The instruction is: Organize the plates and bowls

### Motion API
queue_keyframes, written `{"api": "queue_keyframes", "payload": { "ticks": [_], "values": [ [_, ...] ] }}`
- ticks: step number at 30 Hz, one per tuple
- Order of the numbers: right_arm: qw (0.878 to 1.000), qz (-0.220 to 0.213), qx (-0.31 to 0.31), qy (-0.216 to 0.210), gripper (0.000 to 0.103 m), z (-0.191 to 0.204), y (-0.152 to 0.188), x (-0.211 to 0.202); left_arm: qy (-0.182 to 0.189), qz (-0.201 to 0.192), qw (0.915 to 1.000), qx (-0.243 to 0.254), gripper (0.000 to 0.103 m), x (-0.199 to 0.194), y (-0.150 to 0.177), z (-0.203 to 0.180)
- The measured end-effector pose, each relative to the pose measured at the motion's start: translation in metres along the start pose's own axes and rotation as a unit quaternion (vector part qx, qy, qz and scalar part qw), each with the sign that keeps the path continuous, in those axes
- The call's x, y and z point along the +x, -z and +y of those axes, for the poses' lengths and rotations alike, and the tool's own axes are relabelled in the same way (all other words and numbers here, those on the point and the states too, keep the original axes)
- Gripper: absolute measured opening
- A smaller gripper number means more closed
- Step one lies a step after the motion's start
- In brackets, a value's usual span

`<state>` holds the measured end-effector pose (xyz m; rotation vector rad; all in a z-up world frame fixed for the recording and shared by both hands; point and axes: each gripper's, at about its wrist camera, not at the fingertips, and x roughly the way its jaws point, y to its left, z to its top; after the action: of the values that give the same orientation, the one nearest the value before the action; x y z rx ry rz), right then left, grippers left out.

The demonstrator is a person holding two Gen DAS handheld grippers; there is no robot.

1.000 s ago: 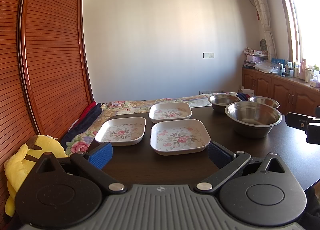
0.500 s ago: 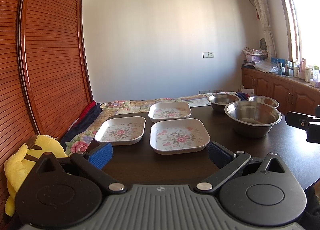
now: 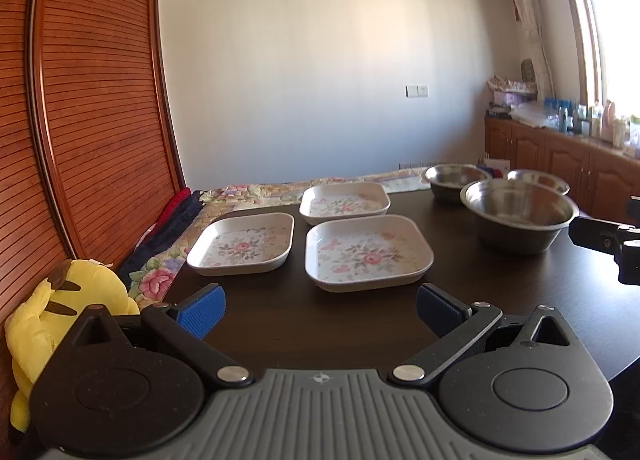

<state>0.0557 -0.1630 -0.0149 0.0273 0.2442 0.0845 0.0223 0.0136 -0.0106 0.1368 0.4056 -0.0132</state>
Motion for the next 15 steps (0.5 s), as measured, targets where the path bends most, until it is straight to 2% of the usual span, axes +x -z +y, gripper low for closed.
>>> {"api": "queue_keyframes", "payload": {
  "ticks": [13,15],
  "values": [
    [0.995,0.022,-0.036,-0.088,0.103,0.028,-0.009,0.049,0.018,0.029,0.9994,0.003,0.103,0.058,-0.007,0.027],
    [0.994,0.033,-0.036,-0.102,0.103,0.032,-0.010,0.058,0.027,0.036,0.9990,0.003,0.100,0.067,-0.009,0.031]
  ]
}}
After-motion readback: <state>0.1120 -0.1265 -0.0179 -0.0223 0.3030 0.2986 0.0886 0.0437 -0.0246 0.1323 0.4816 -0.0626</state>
